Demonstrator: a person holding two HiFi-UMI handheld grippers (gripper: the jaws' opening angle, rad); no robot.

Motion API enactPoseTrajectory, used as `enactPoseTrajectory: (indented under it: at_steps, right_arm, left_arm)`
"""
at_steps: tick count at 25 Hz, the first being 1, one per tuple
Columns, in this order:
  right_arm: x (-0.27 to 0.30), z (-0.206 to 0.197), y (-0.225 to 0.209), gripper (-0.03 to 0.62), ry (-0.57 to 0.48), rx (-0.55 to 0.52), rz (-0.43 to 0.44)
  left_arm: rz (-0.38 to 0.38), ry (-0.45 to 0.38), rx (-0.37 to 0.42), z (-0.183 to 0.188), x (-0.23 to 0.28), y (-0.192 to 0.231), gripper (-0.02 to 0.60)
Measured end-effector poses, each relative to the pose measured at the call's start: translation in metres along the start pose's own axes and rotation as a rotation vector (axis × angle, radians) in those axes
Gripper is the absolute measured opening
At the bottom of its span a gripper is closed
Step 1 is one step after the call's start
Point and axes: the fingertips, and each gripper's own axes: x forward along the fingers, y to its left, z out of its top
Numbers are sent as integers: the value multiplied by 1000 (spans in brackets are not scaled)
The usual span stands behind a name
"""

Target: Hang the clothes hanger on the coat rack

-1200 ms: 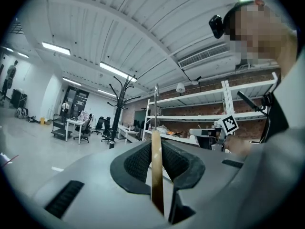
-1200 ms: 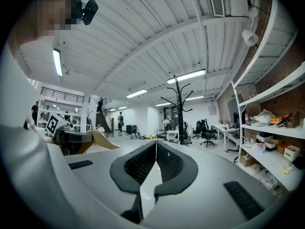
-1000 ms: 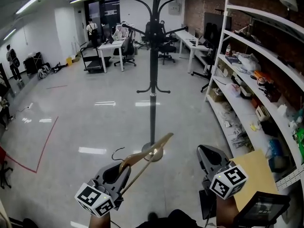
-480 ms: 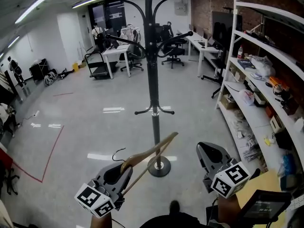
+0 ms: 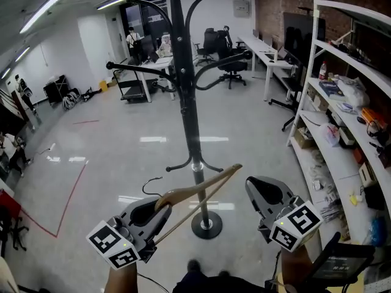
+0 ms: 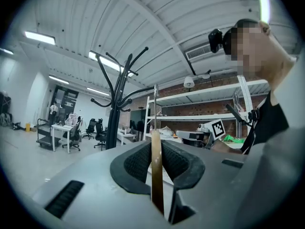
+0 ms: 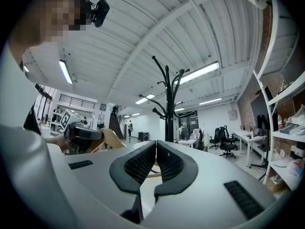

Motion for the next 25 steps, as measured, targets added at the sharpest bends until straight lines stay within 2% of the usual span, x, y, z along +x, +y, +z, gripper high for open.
enactPoseTrajectory:
  at_steps: [4, 10, 17, 25]
  right_arm:
    - [29, 15, -15, 8, -13, -52, -11]
    - [71, 35, -27, 8, -30, -132, -21]
    - [102, 35, -39, 8, -36, -101, -40]
    - [123, 27, -50, 8, -11, -127, -71]
  left_arm:
    - [-64, 7, 56, 24, 30, 29, 52]
    - [-198, 27, 79, 36, 72, 66, 52]
    - [-290, 80, 108, 45, 112, 104, 52]
    - [-411, 92, 124, 48, 156, 120, 52]
